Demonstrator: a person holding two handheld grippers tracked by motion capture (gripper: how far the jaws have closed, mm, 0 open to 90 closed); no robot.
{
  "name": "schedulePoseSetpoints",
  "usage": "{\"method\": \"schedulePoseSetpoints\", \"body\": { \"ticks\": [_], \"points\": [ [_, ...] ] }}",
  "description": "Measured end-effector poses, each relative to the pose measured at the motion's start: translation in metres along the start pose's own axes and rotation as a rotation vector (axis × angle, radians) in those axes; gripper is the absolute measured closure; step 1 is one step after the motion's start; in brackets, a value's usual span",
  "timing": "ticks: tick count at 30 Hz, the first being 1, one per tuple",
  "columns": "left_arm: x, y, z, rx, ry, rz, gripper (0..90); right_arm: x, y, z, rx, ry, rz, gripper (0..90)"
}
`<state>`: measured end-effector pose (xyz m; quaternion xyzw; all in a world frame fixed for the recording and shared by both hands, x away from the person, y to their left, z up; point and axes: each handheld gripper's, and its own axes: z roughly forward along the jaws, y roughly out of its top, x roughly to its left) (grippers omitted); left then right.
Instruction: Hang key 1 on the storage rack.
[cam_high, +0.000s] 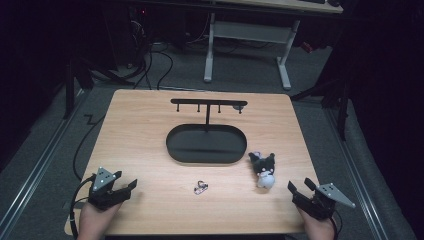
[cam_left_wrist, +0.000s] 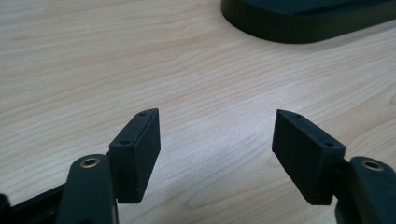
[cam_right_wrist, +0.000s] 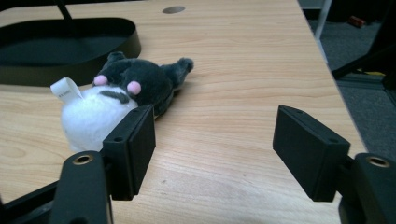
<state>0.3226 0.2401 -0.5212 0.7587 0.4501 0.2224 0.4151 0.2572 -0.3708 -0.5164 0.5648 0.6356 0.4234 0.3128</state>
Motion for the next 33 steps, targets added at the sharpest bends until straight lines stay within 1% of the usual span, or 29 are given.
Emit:
{"method": "schedulePoseSetpoints", "body": {
  "ticks": [1,2,3,4,5,8,13,14,15,16,17,20,21,22,24,27,28,33],
  "points": [
    [-0.001,0.000,0.000,-0.006,-0.004,0.006,32.8,0.002,0.000,0.001,0.001,0.006,-0.020,31.1],
    [-0.003,0.000,0.000,-0.010,-0.005,0.015,32.8,0.002,0.000,0.001,0.001,0.006,-0.020,31.1],
    [-0.007,0.000,0.002,-0.007,-0.010,0.031,32.6,0.006,0.000,0.000,-0.012,0.011,-0.056,30.9],
    [-0.007,0.000,0.002,-0.007,-0.010,0.031,32.3,0.006,0.000,0.000,-0.012,0.011,-0.056,30.9],
    [-0.008,0.000,0.002,-0.004,-0.010,0.042,32.3,0.008,0.000,0.001,-0.016,0.029,-0.066,30.8],
    [-0.011,0.000,0.004,-0.005,-0.017,0.044,32.1,0.008,0.000,0.003,-0.009,0.032,-0.079,30.3],
    [-0.015,0.000,0.005,-0.010,-0.025,0.040,31.7,0.005,0.000,0.006,0.002,0.052,-0.071,29.9],
    [-0.015,0.000,0.005,-0.010,-0.028,0.035,31.6,0.003,0.001,0.006,0.008,0.062,-0.053,31.1],
    [-0.015,-0.001,0.005,-0.011,-0.030,0.031,31.6,0.003,0.001,0.006,0.008,0.062,-0.053,31.1],
    [-0.015,-0.001,0.005,-0.010,-0.031,0.028,31.7,0.001,0.002,0.007,0.009,0.059,-0.036,33.4],
    [-0.016,-0.001,0.005,-0.009,-0.030,0.030,31.7,0.001,0.002,0.007,0.009,0.059,-0.036,33.4],
    [-0.017,-0.002,0.004,-0.009,-0.033,0.032,31.7,0.001,0.003,0.008,0.004,0.032,-0.050,36.4],
    [-0.018,-0.002,0.004,-0.009,-0.034,0.034,31.7,0.001,0.004,0.008,0.008,0.031,-0.051,37.0],
    [-0.018,-0.002,0.004,-0.009,-0.034,0.037,31.7,0.002,0.005,0.010,0.012,0.027,-0.034,37.7],
    [-0.019,-0.002,0.003,-0.009,-0.038,0.040,31.7,0.003,0.005,0.011,0.024,0.024,-0.033,38.7],
    [-0.019,-0.002,0.003,-0.010,-0.041,0.044,31.7,0.005,0.006,0.013,0.034,0.021,-0.031,39.0],
    [-0.018,-0.002,0.003,-0.012,-0.042,0.044,31.6,0.007,0.008,0.014,0.054,0.022,-0.033,37.5],
    [-0.020,-0.001,0.004,-0.018,-0.044,0.058,31.5,0.009,0.010,0.016,0.067,0.025,-0.038,35.2]
  ]
}}
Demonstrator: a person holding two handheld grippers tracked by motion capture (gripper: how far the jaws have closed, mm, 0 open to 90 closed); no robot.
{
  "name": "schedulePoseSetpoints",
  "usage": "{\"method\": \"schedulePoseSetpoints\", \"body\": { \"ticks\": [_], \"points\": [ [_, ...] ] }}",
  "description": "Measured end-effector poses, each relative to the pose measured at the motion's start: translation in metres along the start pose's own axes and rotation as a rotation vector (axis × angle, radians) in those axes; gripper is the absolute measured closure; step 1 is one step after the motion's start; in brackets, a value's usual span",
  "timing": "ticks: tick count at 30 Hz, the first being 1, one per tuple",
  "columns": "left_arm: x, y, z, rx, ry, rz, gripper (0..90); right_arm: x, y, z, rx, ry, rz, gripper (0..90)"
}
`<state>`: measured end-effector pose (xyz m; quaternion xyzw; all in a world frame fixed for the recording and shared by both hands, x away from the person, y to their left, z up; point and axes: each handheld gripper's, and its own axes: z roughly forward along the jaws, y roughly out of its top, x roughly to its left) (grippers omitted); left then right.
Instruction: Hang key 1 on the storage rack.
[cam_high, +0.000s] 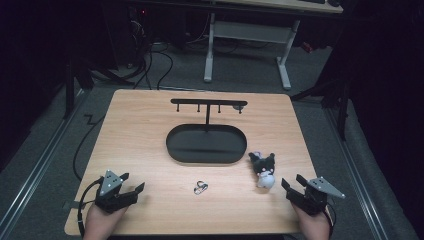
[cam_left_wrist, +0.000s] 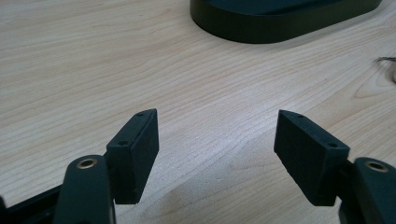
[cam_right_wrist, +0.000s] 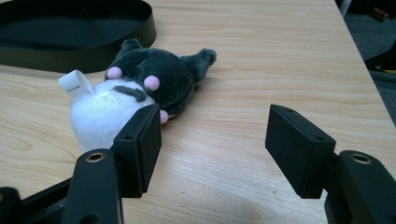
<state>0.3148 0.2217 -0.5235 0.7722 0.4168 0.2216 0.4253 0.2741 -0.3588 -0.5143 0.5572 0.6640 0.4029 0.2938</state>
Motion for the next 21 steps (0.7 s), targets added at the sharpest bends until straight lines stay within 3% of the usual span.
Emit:
{"method": "schedulePoseSetpoints", "body": {
  "ticks": [5,9,21],
  "points": [
    [-0.0015,0.0012,0.0003,-0.004,-0.015,0.005,31.3,0.0018,0.0002,0.0006,0.017,-0.001,0.001,31.7],
    [-0.0045,0.0012,0.0010,-0.001,-0.023,0.016,31.3,0.0047,-0.0004,-0.0018,0.043,0.011,-0.030,28.4],
    [-0.0034,0.0025,0.0005,-0.013,-0.041,0.010,31.2,0.0087,0.0069,0.0005,0.095,0.001,-0.056,28.0]
  ]
}}
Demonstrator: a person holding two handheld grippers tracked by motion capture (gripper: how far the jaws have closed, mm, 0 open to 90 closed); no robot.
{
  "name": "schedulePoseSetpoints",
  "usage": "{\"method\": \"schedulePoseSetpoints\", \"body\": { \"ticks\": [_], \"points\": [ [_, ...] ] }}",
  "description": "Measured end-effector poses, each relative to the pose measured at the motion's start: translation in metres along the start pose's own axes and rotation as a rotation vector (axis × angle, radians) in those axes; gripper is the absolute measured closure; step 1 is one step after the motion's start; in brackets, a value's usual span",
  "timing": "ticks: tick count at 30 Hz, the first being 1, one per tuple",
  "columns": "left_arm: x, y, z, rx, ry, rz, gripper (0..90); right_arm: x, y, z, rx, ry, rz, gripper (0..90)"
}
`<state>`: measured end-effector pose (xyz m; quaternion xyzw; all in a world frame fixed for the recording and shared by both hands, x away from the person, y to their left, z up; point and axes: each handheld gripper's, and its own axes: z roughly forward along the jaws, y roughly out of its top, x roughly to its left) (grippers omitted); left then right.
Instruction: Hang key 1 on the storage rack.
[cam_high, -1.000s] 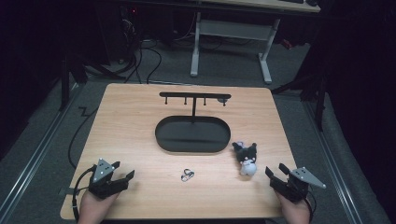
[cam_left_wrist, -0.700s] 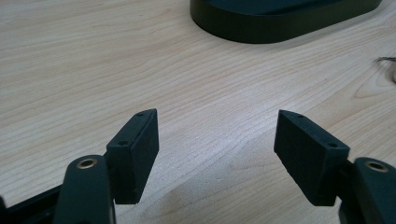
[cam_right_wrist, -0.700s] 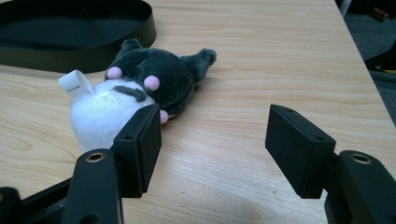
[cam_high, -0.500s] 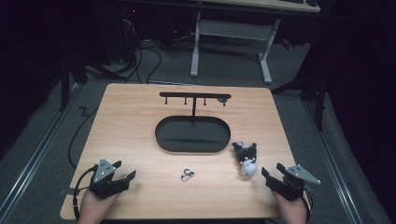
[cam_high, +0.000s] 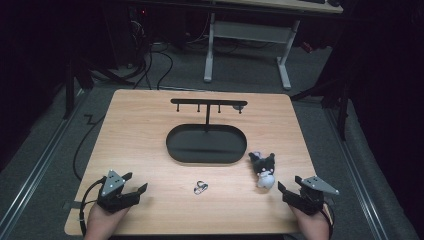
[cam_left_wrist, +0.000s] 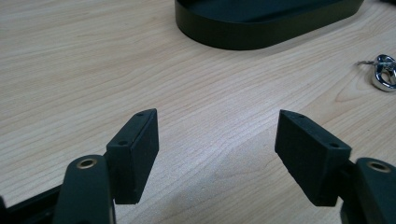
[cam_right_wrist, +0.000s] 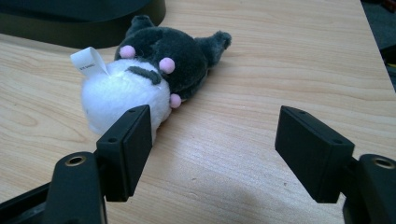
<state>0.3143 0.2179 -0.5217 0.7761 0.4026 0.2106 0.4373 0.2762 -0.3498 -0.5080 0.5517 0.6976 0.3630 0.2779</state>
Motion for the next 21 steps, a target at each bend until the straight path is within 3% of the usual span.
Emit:
{"method": "schedulePoseSetpoints", "body": {
  "ticks": [14,21],
  "points": [
    [-0.003,-0.001,0.006,0.017,-0.027,0.008,31.0,0.002,0.017,0.001,0.159,0.070,-0.004,29.5],
    [-0.005,-0.003,0.007,0.029,-0.035,0.017,30.9,0.004,0.020,0.002,0.204,0.084,-0.016,28.6]
  ]
}}
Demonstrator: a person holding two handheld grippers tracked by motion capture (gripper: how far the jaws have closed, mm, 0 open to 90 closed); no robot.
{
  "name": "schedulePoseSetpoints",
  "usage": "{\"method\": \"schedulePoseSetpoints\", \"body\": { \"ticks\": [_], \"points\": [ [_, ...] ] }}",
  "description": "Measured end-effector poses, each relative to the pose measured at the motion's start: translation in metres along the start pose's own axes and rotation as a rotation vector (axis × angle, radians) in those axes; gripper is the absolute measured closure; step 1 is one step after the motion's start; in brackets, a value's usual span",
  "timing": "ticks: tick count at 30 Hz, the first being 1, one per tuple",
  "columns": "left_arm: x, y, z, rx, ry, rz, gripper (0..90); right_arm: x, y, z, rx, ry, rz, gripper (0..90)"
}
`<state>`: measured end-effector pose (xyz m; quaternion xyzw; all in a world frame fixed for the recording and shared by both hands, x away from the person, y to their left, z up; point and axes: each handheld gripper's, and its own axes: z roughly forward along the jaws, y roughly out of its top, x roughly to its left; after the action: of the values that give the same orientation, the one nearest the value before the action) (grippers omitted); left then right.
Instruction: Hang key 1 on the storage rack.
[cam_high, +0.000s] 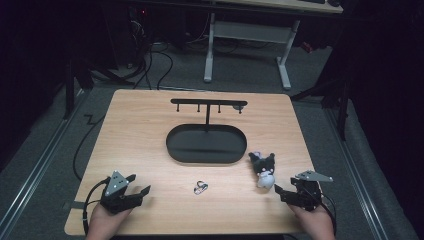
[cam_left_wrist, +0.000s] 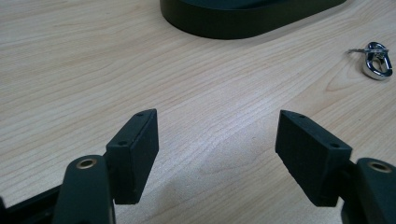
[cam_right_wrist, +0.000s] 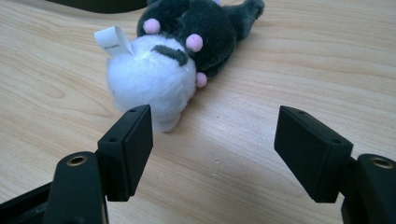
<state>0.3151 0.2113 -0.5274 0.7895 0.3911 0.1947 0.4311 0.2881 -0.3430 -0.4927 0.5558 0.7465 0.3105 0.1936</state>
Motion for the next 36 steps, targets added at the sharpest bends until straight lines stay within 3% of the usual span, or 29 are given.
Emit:
{"method": "schedulePoseSetpoints", "body": {
  "ticks": [15,24,36],
  "points": [
    [0.000,0.000,0.000,-0.004,-0.009,0.001,31.0,-0.002,0.009,-0.002,0.125,0.013,-0.041,28.2],
    [0.000,0.001,0.000,-0.002,-0.017,0.006,31.0,0.005,0.022,-0.007,0.238,0.020,-0.106,27.6],
    [0.000,0.001,0.000,-0.003,-0.026,0.007,31.0,0.014,0.036,-0.001,0.387,0.057,-0.127,26.3]
  ]
}}
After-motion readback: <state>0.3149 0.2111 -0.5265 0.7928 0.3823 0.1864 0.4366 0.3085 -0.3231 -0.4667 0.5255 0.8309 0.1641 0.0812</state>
